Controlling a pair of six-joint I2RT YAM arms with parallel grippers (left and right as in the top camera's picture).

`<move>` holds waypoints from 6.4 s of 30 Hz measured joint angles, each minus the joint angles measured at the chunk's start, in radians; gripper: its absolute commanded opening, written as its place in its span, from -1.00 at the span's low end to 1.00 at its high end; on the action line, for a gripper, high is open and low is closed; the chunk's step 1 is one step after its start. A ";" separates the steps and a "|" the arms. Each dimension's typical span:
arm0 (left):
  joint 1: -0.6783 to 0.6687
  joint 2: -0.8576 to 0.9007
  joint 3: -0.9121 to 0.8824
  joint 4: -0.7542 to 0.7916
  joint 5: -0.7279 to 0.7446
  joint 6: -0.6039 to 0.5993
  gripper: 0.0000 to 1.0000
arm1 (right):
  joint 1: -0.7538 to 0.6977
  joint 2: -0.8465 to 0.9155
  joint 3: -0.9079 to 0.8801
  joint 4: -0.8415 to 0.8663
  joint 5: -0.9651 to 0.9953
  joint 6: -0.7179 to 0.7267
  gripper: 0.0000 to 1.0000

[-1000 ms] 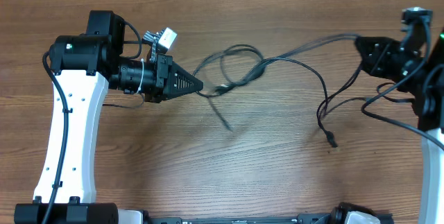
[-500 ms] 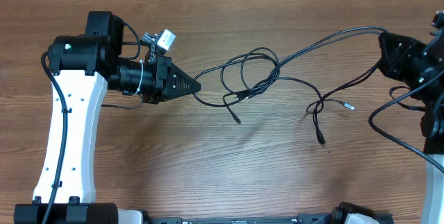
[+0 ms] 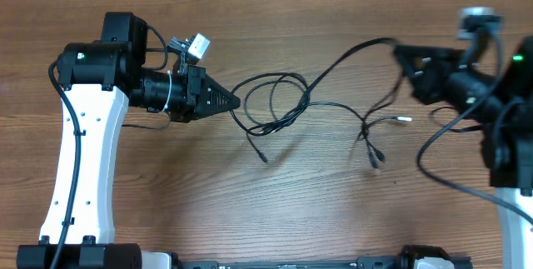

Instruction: Untangle cables

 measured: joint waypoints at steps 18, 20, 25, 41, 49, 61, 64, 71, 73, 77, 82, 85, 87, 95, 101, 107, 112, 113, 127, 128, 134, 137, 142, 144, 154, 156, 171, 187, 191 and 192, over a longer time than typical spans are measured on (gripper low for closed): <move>-0.001 0.000 0.000 0.036 -0.072 0.007 0.30 | 0.330 0.043 0.000 0.055 -0.020 -0.041 -0.93; -0.001 0.000 0.000 0.048 -0.075 0.008 0.43 | 0.330 0.043 0.000 0.043 -0.032 -0.043 -0.92; -0.001 0.000 0.000 0.061 -0.078 -0.005 0.44 | 0.342 0.043 0.000 0.024 -0.062 -0.061 -0.92; -0.202 0.000 0.000 0.216 -0.575 0.148 0.64 | 0.387 0.043 0.000 0.204 -0.298 -0.017 -0.92; -0.311 0.000 0.000 0.245 -0.631 0.264 0.42 | 0.384 0.043 0.000 0.251 -0.384 0.067 -0.92; -0.234 0.000 -0.001 0.176 -0.607 0.427 0.57 | 0.261 0.045 0.000 0.243 -0.391 0.080 -0.92; -0.232 0.000 -0.001 0.143 -0.552 0.486 0.57 | 0.257 0.059 0.000 0.244 -0.391 0.080 -0.92; -0.308 0.000 -0.001 0.115 -0.499 0.593 0.56 | 0.257 0.097 0.000 0.244 -0.390 0.081 -0.92; -0.324 0.000 -0.001 0.114 -0.500 0.608 0.55 | 0.256 0.097 0.000 0.245 -0.390 0.080 -0.92; -0.323 0.000 -0.001 0.114 -0.517 0.624 0.55 | 0.256 0.097 0.000 0.285 -0.396 0.098 -0.92; -0.323 0.000 -0.002 0.113 -0.539 0.628 0.56 | 0.256 0.097 0.000 0.401 -0.454 0.171 -0.92; -0.323 0.000 -0.002 0.117 -0.545 0.628 0.56 | 0.256 0.097 0.000 0.461 -0.494 0.233 -0.92; -0.323 0.000 -0.002 0.127 -0.545 0.628 0.57 | 0.257 0.097 0.000 0.476 -0.513 0.275 -0.92; -0.323 0.000 -0.006 0.186 -0.546 0.624 0.24 | 0.256 0.097 -0.001 0.573 -0.568 0.401 -0.92; -0.323 -0.004 -0.096 0.257 -0.545 0.619 0.20 | 0.256 0.097 -0.003 0.740 -0.616 0.520 -0.92; -0.323 -0.004 -0.227 0.356 -0.546 0.576 -0.74 | 0.256 0.097 -0.003 0.808 -0.648 0.609 -0.92; -0.323 -0.004 -0.253 0.375 -0.545 0.571 -0.86 | 0.256 0.097 -0.003 0.810 -0.674 0.634 -0.92; -0.323 -0.004 -0.253 0.375 -0.546 0.568 -0.85 | 0.257 0.097 -0.003 0.809 -0.678 0.634 -0.92; -0.128 -0.004 -0.253 0.367 -0.591 0.374 -0.84 | 0.156 0.097 -0.003 0.810 -0.814 0.648 -0.92; -0.106 -0.004 -0.253 0.363 -0.590 0.346 -0.83 | 0.137 0.097 -0.003 0.811 -0.822 0.644 -0.92; -0.035 -0.005 -0.253 0.284 -0.527 0.286 -0.82 | -0.016 0.109 -0.003 0.812 -0.826 0.582 -0.74; -0.035 -0.010 -0.253 0.262 -0.514 0.285 -0.81 | -0.076 0.139 -0.003 0.815 -0.826 0.553 -0.76; -0.035 -0.034 -0.253 0.239 -0.500 0.282 -0.81 | -0.153 0.243 -0.003 0.797 -0.826 0.522 -0.45; -0.035 -0.054 -0.254 0.237 -0.491 0.278 -0.79 | -0.166 0.277 -0.003 0.757 -0.827 0.518 -0.46; -0.035 -0.169 -0.254 0.225 -0.443 0.260 -0.69 | 0.032 0.299 -0.003 0.670 -0.827 0.402 -0.10; -0.035 -0.176 -0.254 0.206 -0.436 0.249 -0.68 | 0.056 0.299 -0.002 0.650 -0.827 0.363 0.06; -0.035 -0.420 -0.251 0.243 -0.330 0.163 -0.38 | 0.156 0.298 0.000 -0.078 -0.236 -0.423 0.91; -0.035 -0.517 -0.250 0.267 -0.358 -0.276 -0.38 | 0.523 0.333 -0.002 -0.131 0.311 -0.745 1.00; -0.035 -0.517 -0.250 0.267 -0.358 -0.348 -0.36 | 0.590 0.375 -0.002 -0.044 0.330 -0.798 1.00; -0.035 -0.517 -0.250 0.268 -0.358 -0.358 -0.35 | 0.602 0.388 -0.002 -0.013 0.332 -0.806 1.00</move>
